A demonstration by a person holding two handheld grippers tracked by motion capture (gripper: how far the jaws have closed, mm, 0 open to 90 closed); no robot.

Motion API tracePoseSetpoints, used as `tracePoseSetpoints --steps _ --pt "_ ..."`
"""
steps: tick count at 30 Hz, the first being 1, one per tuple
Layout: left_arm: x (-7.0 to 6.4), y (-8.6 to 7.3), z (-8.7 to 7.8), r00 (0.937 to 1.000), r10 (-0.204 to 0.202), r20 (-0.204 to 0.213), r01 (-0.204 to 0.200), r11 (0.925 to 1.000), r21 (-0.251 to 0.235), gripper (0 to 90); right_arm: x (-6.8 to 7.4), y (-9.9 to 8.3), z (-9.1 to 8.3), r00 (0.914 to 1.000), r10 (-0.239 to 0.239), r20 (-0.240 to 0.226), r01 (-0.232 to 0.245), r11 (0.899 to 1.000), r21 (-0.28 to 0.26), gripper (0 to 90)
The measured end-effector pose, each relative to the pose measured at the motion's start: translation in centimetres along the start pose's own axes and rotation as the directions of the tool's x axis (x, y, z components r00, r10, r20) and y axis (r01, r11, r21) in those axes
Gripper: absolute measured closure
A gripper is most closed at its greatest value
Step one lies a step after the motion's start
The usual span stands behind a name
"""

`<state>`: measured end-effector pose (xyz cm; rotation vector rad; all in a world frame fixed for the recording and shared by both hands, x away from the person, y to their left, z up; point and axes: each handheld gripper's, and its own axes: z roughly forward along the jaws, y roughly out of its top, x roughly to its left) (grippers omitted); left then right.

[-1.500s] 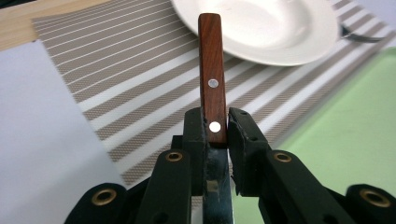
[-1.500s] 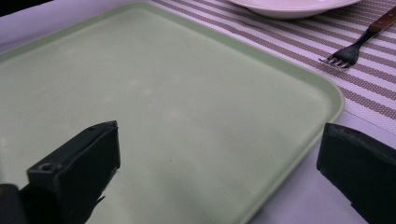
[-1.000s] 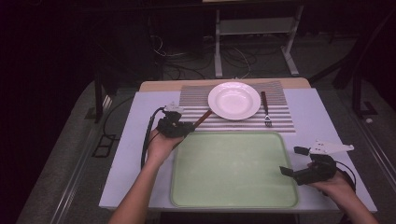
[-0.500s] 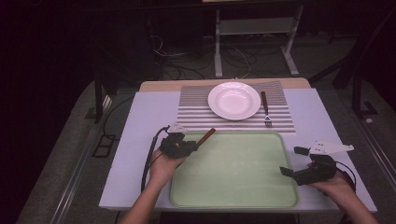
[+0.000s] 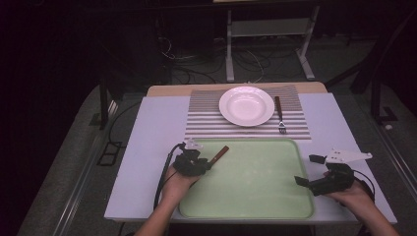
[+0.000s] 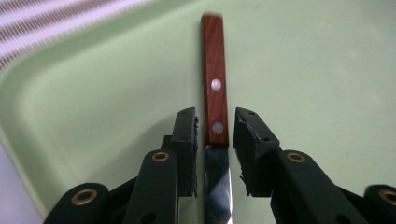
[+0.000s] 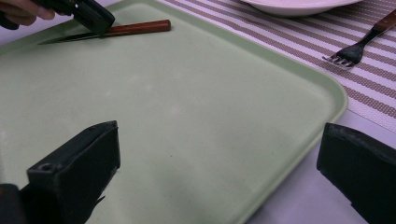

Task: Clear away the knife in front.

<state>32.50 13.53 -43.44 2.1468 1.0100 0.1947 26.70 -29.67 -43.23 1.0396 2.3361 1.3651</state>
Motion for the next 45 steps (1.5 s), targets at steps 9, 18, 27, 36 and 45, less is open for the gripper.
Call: tracePoseSetpoints --steps 9,18,27,36,45 --pt "-0.8 1.5 1.3 0.9915 0.079 0.103 -0.078 0.9968 -0.015 89.5 0.2 0.0 0.0 1.0000 -0.005 0.005 0.005 1.000 0.006 0.0" --pt "-0.1 1.9 2.5 0.9923 0.098 0.076 -0.100 0.9947 0.025 89.6 0.1 -0.1 -0.1 0.9999 -0.007 0.012 0.007 1.000 0.009 0.0" --pt "1.3 1.4 1.8 0.9964 0.065 0.055 -0.066 0.9974 0.027 89.5 0.1 -0.1 0.0 0.9999 -0.009 0.013 0.008 1.000 0.013 0.0" --pt "2.3 0.8 1.0 0.9985 0.038 0.038 -0.040 0.9986 0.034 89.6 0.1 0.0 0.0 0.9999 -0.009 0.013 0.009 1.000 0.014 0.0" --pt "2.9 0.1 0.2 0.9991 0.029 0.031 -0.030 0.9984 0.048 89.6 0.1 0.0 0.1 0.9999 -0.010 0.011 0.009 1.000 0.011 0.0"
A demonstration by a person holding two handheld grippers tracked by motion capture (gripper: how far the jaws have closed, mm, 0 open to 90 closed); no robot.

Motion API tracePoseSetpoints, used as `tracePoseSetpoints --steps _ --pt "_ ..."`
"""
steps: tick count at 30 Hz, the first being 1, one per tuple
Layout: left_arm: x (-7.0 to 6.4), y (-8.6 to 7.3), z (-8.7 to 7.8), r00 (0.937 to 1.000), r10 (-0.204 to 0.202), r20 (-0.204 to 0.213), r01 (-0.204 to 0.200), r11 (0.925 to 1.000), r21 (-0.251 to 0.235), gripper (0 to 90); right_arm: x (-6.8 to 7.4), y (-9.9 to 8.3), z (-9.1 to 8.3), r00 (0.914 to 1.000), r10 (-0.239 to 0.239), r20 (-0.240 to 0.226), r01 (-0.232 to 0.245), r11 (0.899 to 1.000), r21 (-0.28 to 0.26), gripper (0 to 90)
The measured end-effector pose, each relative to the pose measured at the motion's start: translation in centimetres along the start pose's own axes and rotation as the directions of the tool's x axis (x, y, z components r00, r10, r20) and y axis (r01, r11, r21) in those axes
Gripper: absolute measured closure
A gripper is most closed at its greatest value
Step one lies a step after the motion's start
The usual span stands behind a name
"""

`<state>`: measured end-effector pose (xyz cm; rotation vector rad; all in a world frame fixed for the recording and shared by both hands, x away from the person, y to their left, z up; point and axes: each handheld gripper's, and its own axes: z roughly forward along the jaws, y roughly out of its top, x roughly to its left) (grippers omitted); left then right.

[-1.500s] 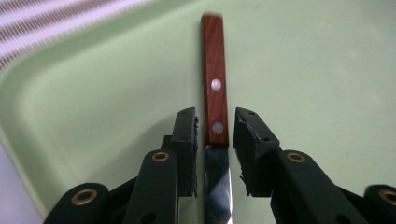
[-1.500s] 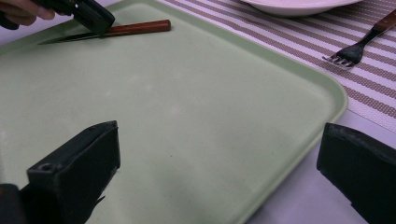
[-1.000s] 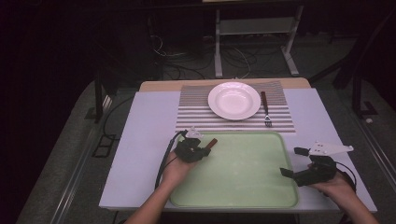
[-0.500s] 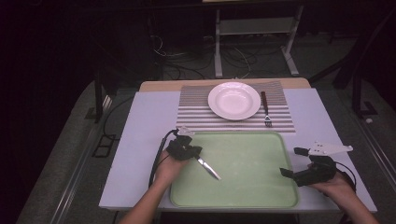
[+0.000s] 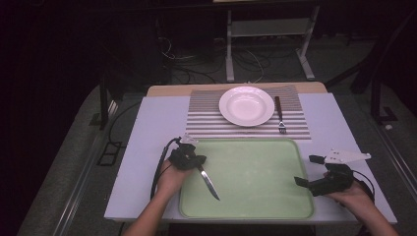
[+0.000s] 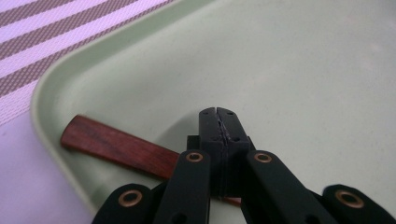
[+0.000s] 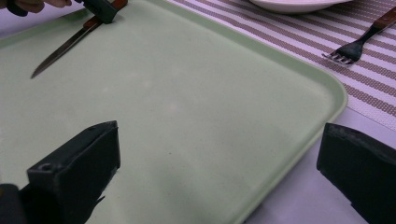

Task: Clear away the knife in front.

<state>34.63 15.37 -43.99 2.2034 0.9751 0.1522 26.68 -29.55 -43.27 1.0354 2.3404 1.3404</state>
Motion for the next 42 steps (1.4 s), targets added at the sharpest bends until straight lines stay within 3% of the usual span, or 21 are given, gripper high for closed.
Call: tracePoseSetpoints --steps 5,9,14,18,24,29,31,34,37,42 --pt "0.6 -0.4 -0.7 0.9998 -0.004 -0.018 0.004 1.0000 0.008 89.5 0.0 0.0 0.0 1.0000 0.001 -0.001 -0.001 1.000 0.001 0.0" --pt "1.2 -0.6 -1.3 0.9978 0.006 -0.067 -0.005 0.9999 0.013 89.5 0.0 0.0 0.0 1.0000 0.002 -0.002 -0.002 1.000 0.002 0.0" --pt "1.3 -0.7 -1.3 0.9983 0.001 -0.059 0.000 1.0000 0.007 89.1 0.0 0.0 0.1 1.0000 0.003 -0.002 -0.003 1.000 0.004 0.0" --pt "1.4 -0.6 -1.2 0.9993 0.001 -0.038 -0.002 1.0000 -0.008 83.0 0.0 0.0 0.1 1.0000 0.007 -0.002 -0.007 1.000 0.006 0.0" --pt "1.2 -0.3 -1.5 0.9996 0.024 0.012 -0.023 0.9977 -0.064 70.3 -0.1 0.0 0.2 0.9999 0.010 0.000 -0.010 1.000 0.008 0.0" --pt "0.7 -0.2 -2.2 0.9979 0.044 0.048 -0.039 0.9940 -0.102 51.9 0.1 -0.1 -0.1 1.0000 0.008 -0.005 -0.008 1.000 0.008 0.0" --pt "0.7 -0.2 -2.4 0.9978 0.045 0.050 -0.039 0.9935 -0.107 49.1 0.1 -0.1 0.0 1.0000 0.006 -0.007 -0.006 1.000 0.008 0.0" --pt "0.5 -0.5 -3.2 0.9954 0.053 0.080 -0.041 0.9889 -0.143 35.9 0.2 -0.2 0.0 0.9999 0.004 -0.013 -0.004 1.000 0.011 0.0" --pt "0.4 -0.9 -4.1 0.9941 0.065 0.086 -0.049 0.9821 -0.182 24.1 0.1 -0.3 -0.1 0.9999 0.007 -0.015 -0.007 1.000 0.008 0.0" --pt "0.3 -1.7 -5.0 0.9955 0.065 0.069 -0.049 0.9761 -0.212 12.6 0.2 -0.3 -0.1 0.9999 0.006 -0.016 -0.006 1.000 0.009 0.0"
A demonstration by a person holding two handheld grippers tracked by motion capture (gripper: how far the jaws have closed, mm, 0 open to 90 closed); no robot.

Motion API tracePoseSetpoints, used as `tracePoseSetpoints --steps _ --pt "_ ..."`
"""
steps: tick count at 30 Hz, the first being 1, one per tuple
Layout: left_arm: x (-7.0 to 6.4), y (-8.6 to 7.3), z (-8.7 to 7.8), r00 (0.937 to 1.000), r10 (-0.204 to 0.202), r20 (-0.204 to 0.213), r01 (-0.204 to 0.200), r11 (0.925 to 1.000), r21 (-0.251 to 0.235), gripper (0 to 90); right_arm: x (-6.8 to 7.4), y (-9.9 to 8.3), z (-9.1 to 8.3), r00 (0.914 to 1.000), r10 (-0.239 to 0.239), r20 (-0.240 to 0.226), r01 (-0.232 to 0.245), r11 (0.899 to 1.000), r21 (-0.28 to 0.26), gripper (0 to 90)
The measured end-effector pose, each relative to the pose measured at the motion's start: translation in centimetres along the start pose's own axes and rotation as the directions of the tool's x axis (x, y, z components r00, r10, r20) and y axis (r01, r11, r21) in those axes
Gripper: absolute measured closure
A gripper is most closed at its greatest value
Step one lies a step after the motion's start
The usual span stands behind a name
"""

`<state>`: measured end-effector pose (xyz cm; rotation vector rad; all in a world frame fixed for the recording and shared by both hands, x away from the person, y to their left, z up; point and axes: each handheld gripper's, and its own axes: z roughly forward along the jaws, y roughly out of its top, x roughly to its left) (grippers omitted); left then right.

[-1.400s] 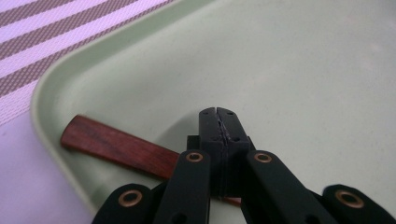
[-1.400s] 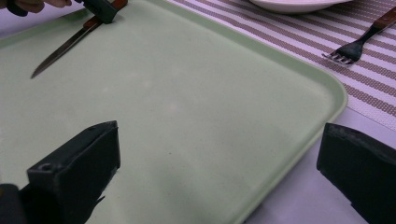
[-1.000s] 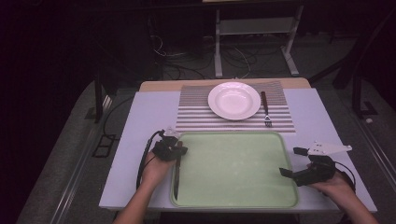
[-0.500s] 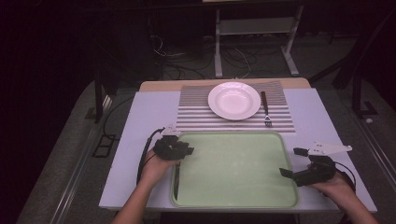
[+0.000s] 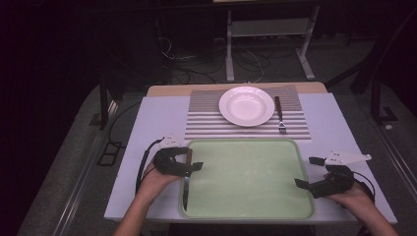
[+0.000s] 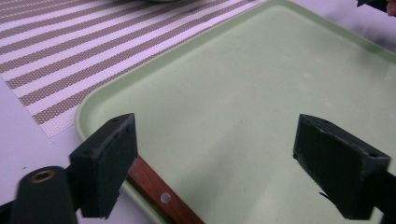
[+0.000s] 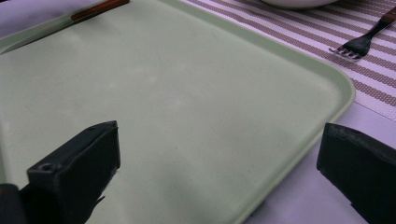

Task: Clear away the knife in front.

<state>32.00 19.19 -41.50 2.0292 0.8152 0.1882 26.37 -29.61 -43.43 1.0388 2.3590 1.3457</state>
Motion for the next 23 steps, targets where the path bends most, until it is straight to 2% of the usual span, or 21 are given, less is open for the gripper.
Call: tracePoseSetpoints --steps 1,2,5,11,13,18,23 --pt "0.0 -0.2 -0.1 1.0000 0.006 -0.003 -0.006 1.0000 -0.003 10.7 0.0 0.0 0.0 1.0000 0.001 0.000 -0.001 1.000 0.000 0.0" --pt "0.0 -0.5 -0.4 1.0000 0.003 -0.003 -0.003 1.0000 -0.005 5.0 0.0 0.0 0.1 1.0000 0.000 0.000 0.000 1.000 0.003 0.0" --pt "0.0 -0.9 -0.6 0.9999 0.010 0.002 -0.010 0.9998 -0.015 0.3 0.0 0.0 0.0 1.0000 0.000 0.000 0.000 1.000 0.003 0.0" --pt "-0.5 -2.0 -1.3 0.9997 0.023 -0.008 -0.023 0.9991 -0.037 0.0 0.1 0.0 -0.1 1.0000 0.001 -0.003 -0.001 1.000 -0.001 0.0" --pt "-0.5 -2.4 -1.4 0.9993 0.036 -0.013 -0.036 0.9992 -0.017 0.0 0.1 0.0 -0.1 1.0000 0.001 -0.006 -0.001 1.000 -0.003 0.0" --pt "-0.1 -2.5 -1.4 0.9996 0.023 -0.013 -0.023 0.9992 -0.033 0.0 0.1 0.0 -0.1 1.0000 0.000 -0.007 0.000 1.000 -0.002 0.0" --pt "-0.2 -2.4 -1.4 0.9992 0.038 -0.011 -0.038 0.9986 -0.035 0.0 0.1 0.0 -0.1 1.0000 0.001 -0.007 -0.001 1.000 -0.001 0.0"
